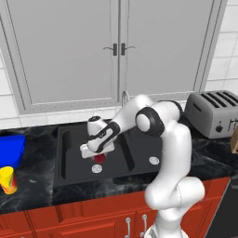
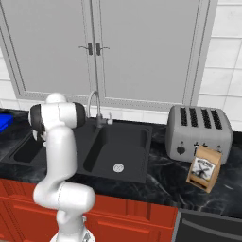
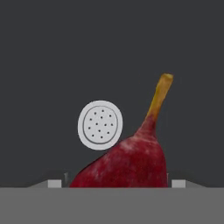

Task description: Pick up all produce items and place them in the sink. Turn on the sink faucet to wash them. Then turn the sink off and put them in the tray.

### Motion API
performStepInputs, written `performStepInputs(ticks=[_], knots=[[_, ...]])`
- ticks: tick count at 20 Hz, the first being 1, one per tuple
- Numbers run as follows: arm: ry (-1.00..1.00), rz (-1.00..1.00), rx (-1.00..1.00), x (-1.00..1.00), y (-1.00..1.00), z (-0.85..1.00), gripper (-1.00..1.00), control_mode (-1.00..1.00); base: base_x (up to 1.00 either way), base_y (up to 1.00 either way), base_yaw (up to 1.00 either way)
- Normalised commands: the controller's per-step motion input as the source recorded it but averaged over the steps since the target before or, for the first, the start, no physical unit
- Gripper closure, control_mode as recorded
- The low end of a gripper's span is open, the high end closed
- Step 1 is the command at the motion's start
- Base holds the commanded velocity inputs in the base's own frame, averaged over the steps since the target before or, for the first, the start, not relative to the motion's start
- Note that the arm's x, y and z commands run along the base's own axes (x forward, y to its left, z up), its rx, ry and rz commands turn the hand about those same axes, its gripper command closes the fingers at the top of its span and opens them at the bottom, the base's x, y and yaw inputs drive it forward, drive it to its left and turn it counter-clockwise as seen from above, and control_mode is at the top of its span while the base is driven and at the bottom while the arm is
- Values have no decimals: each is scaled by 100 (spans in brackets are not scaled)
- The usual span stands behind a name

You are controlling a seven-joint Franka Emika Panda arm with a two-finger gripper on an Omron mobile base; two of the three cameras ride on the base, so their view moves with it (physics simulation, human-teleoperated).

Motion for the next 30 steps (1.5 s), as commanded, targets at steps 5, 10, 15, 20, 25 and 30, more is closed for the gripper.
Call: performStepInputs(ticks=[5, 10, 15, 20, 25, 30], knots=[[0, 0, 0, 0, -3, -29, 100, -100, 0, 0, 0], [0, 0, 0, 0, -4, -27, 100, -100, 0, 0, 0], [0, 0, 0, 1, -2, -26, 100, -100, 0, 0, 0], [0, 0, 0, 0, 0, -25, 100, -100, 0, 0, 0], [0, 0, 0, 0, 0, -28, 100, -100, 0, 0, 0], [0, 0, 0, 0, 0, -31, 100, -100, 0, 0, 0]])
